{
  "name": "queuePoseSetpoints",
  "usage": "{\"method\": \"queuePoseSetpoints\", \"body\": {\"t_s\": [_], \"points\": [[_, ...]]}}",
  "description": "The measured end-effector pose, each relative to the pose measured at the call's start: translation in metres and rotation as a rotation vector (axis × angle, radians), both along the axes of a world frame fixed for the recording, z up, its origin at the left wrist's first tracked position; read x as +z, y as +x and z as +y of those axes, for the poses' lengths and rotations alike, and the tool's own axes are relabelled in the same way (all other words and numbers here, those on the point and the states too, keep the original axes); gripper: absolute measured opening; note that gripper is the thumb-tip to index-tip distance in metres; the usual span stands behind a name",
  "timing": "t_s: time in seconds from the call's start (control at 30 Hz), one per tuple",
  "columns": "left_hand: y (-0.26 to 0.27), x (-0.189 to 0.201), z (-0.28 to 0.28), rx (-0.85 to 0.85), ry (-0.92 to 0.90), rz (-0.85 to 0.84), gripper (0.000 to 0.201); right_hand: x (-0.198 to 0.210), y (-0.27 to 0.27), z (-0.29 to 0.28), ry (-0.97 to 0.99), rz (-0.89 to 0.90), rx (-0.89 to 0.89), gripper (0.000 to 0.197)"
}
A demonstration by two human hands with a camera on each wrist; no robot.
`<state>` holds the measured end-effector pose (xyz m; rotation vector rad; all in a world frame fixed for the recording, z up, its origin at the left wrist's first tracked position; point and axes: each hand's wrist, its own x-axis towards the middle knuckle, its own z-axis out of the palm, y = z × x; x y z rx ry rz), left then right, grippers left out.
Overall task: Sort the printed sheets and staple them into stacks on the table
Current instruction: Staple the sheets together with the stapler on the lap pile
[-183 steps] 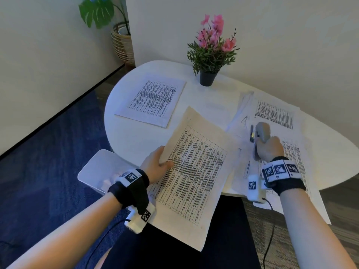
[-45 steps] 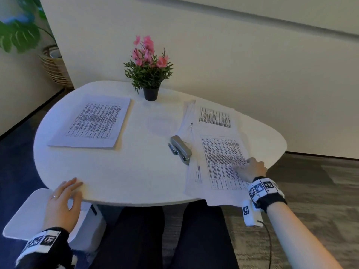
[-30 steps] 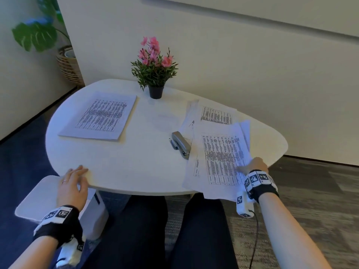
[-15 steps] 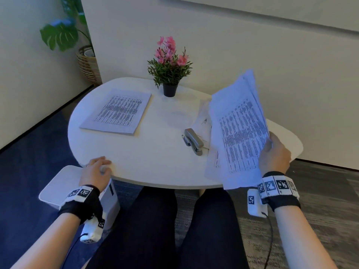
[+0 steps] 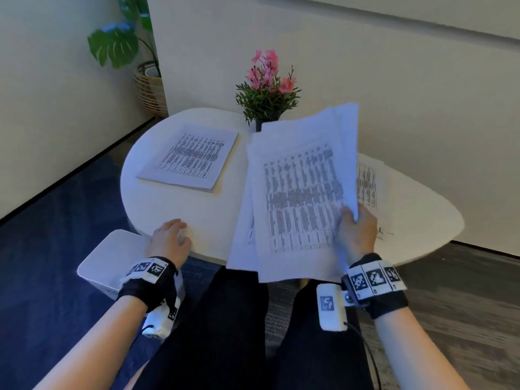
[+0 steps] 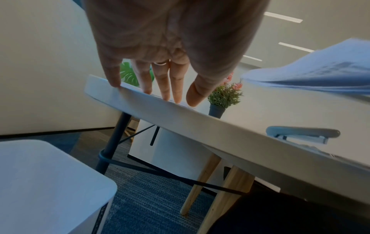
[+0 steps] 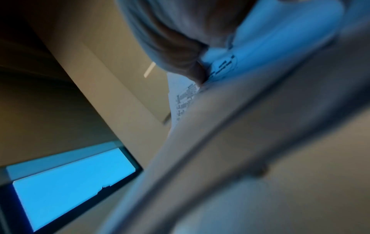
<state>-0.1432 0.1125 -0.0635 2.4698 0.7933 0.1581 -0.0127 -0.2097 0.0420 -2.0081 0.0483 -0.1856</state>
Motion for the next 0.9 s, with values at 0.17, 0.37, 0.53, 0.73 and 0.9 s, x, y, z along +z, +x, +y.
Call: {"method": "queuePoseSetpoints", "body": {"t_s": [0.17, 0.37, 0.53, 0.73, 0.9], "points": [[0.003, 0.001, -0.006, -0.028, -0.029, -0.017, 0.044, -0.039, -0.007, 0.027, -0.119, 0.256, 0.207, 0.027], [0.004, 0.004, -0.03, -0.21, -0.005, -0.073, 0.039, -0.035, -0.003, 0.024, -0.543, 0.362, 0.389, 0.044], [0.015, 0.003, -0.042, -0.308, 0.077, 0.077, 0.056, -0.009, 0.025, 0.013, -0.762, 0.194, 0.382, 0.049], [0.018, 0.006, -0.045, -0.343, 0.034, 0.195, 0.077, -0.005, 0.067, 0.037, -0.762, 0.269, 0.357, 0.043], [0.023, 0.013, -0.047, -0.274, 0.128, 0.203, 0.078, -0.023, 0.079, 0.065, -0.79, 0.391, 0.417, 0.042]]}}
